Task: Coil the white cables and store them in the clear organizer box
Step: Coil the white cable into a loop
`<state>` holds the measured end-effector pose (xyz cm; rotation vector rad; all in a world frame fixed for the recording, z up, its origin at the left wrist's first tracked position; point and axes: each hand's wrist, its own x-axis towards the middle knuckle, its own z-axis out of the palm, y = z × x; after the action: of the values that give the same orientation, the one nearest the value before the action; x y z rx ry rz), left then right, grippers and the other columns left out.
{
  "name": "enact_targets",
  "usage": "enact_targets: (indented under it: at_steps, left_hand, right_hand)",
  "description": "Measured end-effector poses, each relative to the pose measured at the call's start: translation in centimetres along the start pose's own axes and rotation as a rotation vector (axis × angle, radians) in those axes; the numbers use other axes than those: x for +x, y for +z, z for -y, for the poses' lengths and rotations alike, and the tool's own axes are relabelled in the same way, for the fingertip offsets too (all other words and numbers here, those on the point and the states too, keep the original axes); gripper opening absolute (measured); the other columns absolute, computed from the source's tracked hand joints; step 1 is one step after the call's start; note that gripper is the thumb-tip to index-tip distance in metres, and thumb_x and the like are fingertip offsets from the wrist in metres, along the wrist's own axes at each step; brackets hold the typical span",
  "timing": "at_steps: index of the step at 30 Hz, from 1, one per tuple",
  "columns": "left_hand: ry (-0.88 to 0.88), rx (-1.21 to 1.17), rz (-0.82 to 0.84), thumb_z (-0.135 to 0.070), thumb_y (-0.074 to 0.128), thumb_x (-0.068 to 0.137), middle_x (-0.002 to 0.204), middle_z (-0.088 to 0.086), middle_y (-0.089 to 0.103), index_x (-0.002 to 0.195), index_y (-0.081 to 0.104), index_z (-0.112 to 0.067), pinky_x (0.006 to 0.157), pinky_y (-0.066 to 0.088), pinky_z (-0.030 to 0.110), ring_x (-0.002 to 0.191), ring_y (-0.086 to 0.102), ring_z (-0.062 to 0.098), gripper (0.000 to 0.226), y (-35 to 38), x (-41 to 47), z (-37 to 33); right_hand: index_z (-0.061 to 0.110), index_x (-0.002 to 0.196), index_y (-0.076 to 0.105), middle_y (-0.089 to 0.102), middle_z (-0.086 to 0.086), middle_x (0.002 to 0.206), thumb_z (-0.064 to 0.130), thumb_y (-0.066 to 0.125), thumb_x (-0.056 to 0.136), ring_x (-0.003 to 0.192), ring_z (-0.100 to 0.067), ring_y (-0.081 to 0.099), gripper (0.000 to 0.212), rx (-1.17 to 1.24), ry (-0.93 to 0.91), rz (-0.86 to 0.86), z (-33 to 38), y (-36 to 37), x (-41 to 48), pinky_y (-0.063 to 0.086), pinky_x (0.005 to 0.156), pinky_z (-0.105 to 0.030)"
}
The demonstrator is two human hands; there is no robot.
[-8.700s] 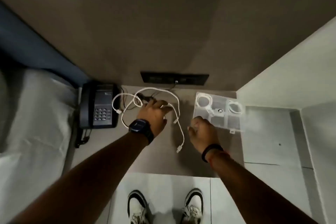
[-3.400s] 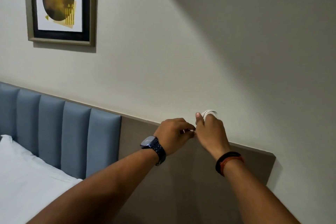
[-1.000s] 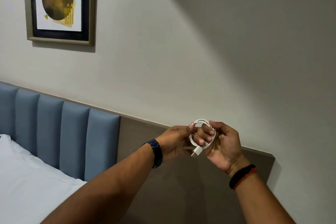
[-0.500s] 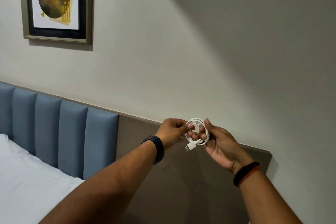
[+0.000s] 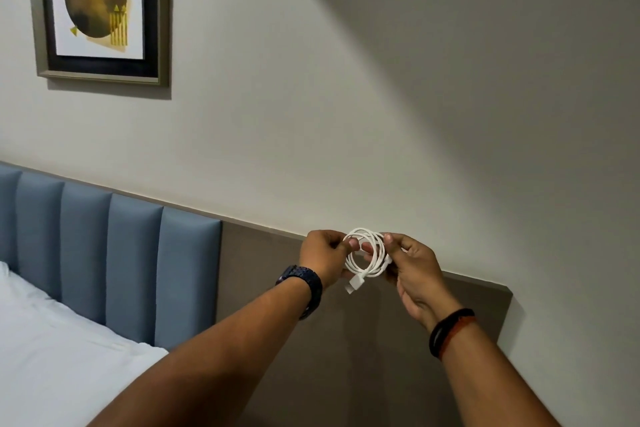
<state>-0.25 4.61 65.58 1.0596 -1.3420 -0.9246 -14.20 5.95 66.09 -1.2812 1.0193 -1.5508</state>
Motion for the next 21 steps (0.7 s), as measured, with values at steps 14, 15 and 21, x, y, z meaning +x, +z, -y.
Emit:
enact_targets:
  at_steps: [14,15,21]
  left_hand:
    - [-0.030,0.234,-0.293,-0.023,0.060,0.087,0.077,0.013,0.072,0.073,0.072,-0.015,0.072,0.059,0.042,0.073,0.069,0.033,0.020,-0.6,0.8,-0.2]
    - [-0.021,0.269,-0.299,-0.023,0.059,0.088,0.077,0.013,0.072,0.074,0.073,-0.014,0.072,0.059,0.041,0.073,0.069,0.033,0.021,-0.5,0.8,-0.3]
    - [0.015,0.448,-0.325,-0.022,0.055,0.091,0.082,0.017,0.071,0.081,0.073,-0.009,0.062,0.043,0.029,0.080,0.064,0.035,0.024,0.7,0.7,-0.8]
  right_hand:
    - [0.004,0.084,0.064,0.069,-0.014,0.075,-0.009,0.073,0.071,0.064,-0.017,0.068,0.021,0.137,0.010,-0.172,-0.8,-1.1,-0.1,0.056,0.057,-0.018]
    - [0.007,0.085,0.063,0.069,-0.013,0.075,-0.007,0.073,0.072,0.061,-0.015,0.067,0.021,0.158,-0.012,-0.199,-0.8,-1.0,-0.1,0.056,0.057,-0.019]
    - [0.009,0.089,0.059,0.071,-0.014,0.077,-0.004,0.073,0.074,0.059,-0.014,0.069,0.024,0.205,-0.106,-0.265,-0.6,0.1,-0.3,0.058,0.059,-0.022]
